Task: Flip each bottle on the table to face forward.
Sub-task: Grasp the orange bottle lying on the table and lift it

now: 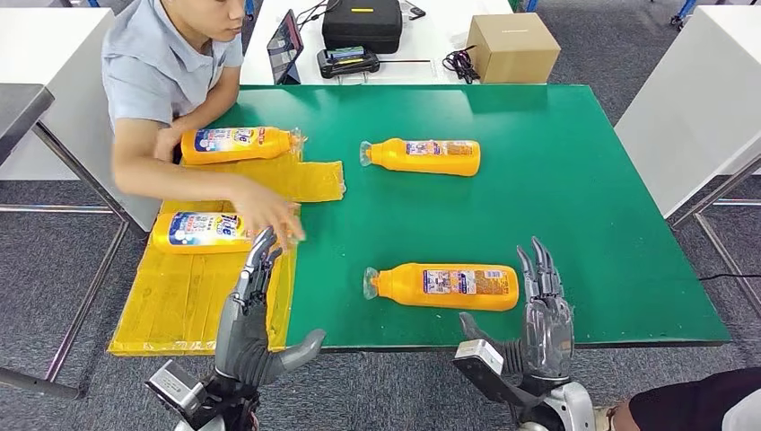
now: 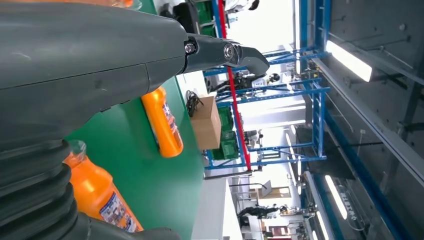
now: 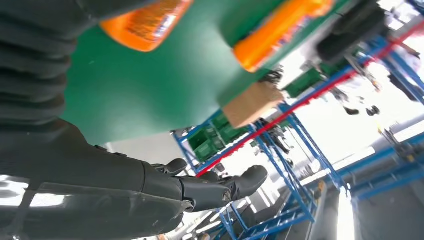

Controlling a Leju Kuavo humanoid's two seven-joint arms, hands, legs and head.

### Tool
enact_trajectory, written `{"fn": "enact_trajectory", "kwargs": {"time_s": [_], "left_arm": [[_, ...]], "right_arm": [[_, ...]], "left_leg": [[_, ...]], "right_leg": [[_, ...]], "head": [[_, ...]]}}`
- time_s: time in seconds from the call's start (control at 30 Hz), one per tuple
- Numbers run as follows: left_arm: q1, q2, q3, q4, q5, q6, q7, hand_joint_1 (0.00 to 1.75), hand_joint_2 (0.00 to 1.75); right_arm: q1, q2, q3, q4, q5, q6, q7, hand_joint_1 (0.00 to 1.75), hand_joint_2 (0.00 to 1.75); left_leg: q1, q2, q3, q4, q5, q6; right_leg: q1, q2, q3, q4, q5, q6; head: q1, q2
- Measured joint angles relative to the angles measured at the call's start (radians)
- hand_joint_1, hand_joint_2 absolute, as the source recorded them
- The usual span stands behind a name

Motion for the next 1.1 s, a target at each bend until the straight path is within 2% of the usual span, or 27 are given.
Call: {"fn": "enact_trajectory", "kwargs": {"time_s": [0.13,0.37,0.7,1.1], "left_arm": [[-0.011,-0.010,-0.013,0.007,0.035,0.010,0.037,0.00,1.75],[-0.033,-0.022,-0.023,0.030,0.096,0.009,0.083,0.00,1.75],[-0.049,-0.034,-0.028,0.075,0.145,0.013,0.139,0.00,1.75],[-0.068,-0.034,-0.053,0.112,0.126,0.035,0.160,0.00,1.75]], "right_arm": [[-0.046,-0.048,0.000,0.069,0.079,0.043,0.053,0.00,1.75],[-0.130,-0.100,0.021,0.192,0.154,0.095,0.092,0.00,1.75],[-0.204,-0.122,0.055,0.311,0.174,0.124,0.137,0.00,1.75],[-0.281,-0.116,0.128,0.434,0.115,0.156,0.120,0.00,1.75]], "left_leg": [[0.000,0.000,0.000,0.000,0.000,0.000],[0.000,0.000,0.001,0.000,0.000,0.000],[0.000,0.000,0.000,0.000,0.000,0.000],[0.000,0.000,0.000,0.000,0.001,0.000]], "right_leg": [[0.000,0.000,0.000,0.000,0.000,0.000],[0.000,0.000,0.001,0.000,0.000,0.000],[0.000,0.000,0.000,0.000,0.000,0.000],[0.000,0.000,0.000,0.000,0.000,0.000]], "head": [[0.000,0.000],[0.000,0.000],[0.000,0.000],[0.000,0.000]]}}
